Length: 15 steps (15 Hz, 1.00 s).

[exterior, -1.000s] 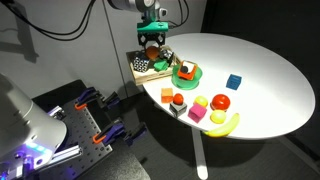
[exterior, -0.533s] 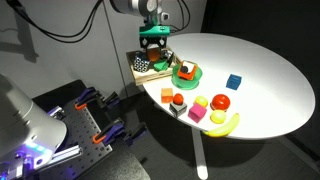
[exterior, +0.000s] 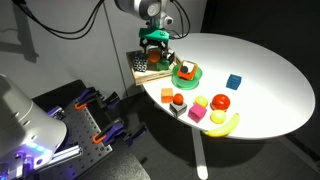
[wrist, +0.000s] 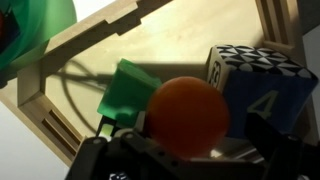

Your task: Lift the orange plush toy from the table and put it on the wooden tray

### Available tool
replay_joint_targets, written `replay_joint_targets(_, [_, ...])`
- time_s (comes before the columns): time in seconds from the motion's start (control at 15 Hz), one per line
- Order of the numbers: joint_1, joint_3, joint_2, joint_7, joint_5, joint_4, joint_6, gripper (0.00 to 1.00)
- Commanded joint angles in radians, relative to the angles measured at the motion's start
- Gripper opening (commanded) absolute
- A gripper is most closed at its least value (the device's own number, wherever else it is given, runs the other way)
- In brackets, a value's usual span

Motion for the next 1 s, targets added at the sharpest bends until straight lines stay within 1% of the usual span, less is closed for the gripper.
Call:
replay_joint_targets(0.0, [-0.071,0.066,-0.042,0.026,0.135,-0.035,-0.003,1.0])
replay_joint_targets(0.2, [-0.087,0.075,-0.067,0.037,0.215,-0.068,0.051,1.0])
replay_joint_targets(0.4, [-0.077,0.056,-0.1,0.073,0.229,-0.107,0.115,1.0])
replay_joint_targets(0.67, [-0.051,0.015,-0.156,0.166,0.189,-0.171,0.187,1.0])
replay_joint_targets(0.8, [-0.022,-0.03,-0.186,0.231,0.149,-0.2,0.206,1.0])
replay_joint_targets(0.93, [0.018,-0.09,-0.218,0.312,0.086,-0.216,0.169,1.0])
